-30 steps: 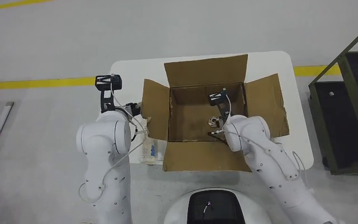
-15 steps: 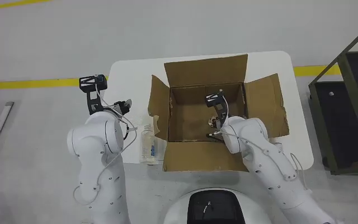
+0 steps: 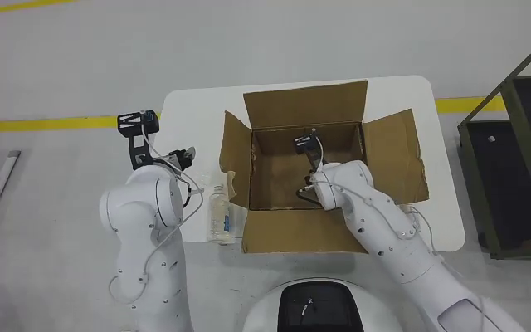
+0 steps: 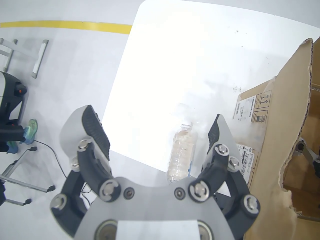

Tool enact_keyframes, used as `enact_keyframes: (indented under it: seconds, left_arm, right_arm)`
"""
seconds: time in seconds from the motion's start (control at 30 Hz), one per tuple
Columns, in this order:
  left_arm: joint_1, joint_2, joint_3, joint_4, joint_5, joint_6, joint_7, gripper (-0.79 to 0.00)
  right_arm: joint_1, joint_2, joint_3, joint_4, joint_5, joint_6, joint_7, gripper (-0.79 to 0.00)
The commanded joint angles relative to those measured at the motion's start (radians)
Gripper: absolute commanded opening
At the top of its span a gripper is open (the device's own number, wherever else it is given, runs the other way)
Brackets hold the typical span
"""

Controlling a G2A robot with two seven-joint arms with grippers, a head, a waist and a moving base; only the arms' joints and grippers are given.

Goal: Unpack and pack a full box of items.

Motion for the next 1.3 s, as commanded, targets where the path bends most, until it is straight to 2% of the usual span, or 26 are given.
enact_keyframes:
  seconds: [0.0,0.43,1.27]
  left_arm:
    - [0.000,0.000,0.000,0.000,0.000,0.000,0.000,0.000]
    - [0.000,0.000,0.000,0.000,0.000,0.000,0.000,0.000]
    - [0.000,0.000,0.000,0.000,0.000,0.000,0.000,0.000]
  right_arm:
    - [0.009,-0.003,-0.003,0.024,0.000,0.005,-0.005,-0.416]
    - [0.041,-0.024,-0.011,0.145,0.022,0.007,-0.042,-0.400]
    - [0.067,-0.051,-0.016,0.234,0.020,-0.001,-0.067,-0.416]
